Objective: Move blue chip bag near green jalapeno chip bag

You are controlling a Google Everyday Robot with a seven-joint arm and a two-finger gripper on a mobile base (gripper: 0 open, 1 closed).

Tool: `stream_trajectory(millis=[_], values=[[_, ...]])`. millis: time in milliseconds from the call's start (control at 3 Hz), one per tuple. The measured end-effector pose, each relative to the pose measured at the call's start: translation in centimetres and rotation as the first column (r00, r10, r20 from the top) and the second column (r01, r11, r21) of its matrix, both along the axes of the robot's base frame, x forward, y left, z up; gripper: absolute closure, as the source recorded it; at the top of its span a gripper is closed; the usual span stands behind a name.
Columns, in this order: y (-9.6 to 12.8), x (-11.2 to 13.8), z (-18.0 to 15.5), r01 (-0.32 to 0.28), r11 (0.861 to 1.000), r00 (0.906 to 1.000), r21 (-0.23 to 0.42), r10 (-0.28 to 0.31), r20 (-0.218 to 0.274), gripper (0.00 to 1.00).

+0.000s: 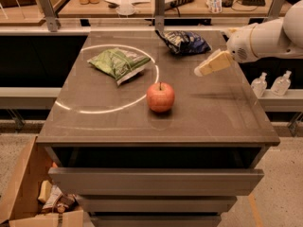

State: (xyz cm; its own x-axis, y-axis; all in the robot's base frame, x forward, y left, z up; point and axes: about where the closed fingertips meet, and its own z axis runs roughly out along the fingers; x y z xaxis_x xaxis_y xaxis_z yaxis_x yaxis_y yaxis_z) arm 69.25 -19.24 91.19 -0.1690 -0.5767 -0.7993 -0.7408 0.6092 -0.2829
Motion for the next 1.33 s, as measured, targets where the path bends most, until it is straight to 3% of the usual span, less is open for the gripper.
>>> stream_trajectory(millis=[333, 667, 1000, 1333], values=[[2.1, 3.4, -2.1, -0.062, 0.998, 0.9981, 0.033, 0.062, -0.005, 0.00], [4.3, 7.9, -4.5, -0.112, 0.991, 0.9934, 0.067, 0.111, 0.029, 0.00], [5.5, 10.5, -5.3, -0.131, 0.987, 0.9900, 0.088, 0.126, 0.064, 0.00], [6.5, 12.5, -5.8, -0.143, 0.985, 0.9867, 0.097, 0.134, 0.093, 0.17]])
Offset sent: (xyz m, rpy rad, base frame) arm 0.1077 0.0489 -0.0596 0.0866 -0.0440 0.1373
